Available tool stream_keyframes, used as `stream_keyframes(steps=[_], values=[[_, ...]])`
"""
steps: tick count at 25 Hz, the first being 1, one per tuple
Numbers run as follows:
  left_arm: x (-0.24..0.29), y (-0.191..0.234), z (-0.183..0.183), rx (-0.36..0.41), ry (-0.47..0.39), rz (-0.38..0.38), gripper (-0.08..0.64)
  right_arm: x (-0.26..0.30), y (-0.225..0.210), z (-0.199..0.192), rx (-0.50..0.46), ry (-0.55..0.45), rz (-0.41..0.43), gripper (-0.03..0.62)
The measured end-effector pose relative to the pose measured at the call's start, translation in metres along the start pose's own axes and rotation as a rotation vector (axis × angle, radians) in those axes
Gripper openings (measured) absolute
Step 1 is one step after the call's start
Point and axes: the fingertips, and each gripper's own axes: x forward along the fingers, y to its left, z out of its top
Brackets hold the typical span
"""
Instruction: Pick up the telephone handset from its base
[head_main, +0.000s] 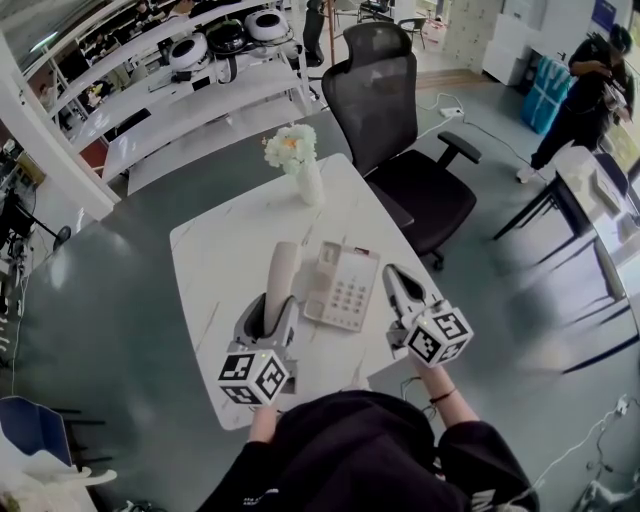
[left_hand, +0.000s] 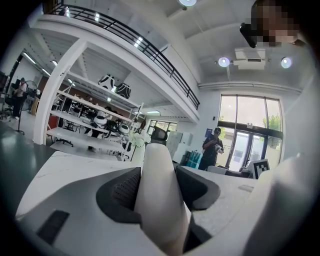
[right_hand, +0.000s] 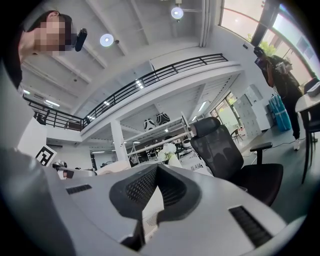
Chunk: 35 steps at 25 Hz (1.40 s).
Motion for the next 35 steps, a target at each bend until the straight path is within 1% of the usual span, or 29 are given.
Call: stream_keyframes(steps=[8, 16, 20, 35], values=[[-0.015, -0.003, 0.014, -0.012, -0.063, 0.007, 0.215, -0.009, 0.004, 0.005, 0.01, -0.031, 0.007, -0.008], [-0.029, -0.005, 0.022, -0.003, -0.095, 0.033, 0.215, -0.015, 0.009, 0.011, -0.018, -0.047, 0.011, -0.009], [-0.033, -0.002, 0.023, 0.003, -0.097, 0.046, 0.215, -0.016, 0.008, 0.011, -0.056, -0.033, -0.008, -0.009], [-0.029, -0.003, 0.019, 0.01, -0.081, 0.064, 0.215, -0.017, 0.0, 0.015, -0.076, -0.04, -0.026, -0.009]])
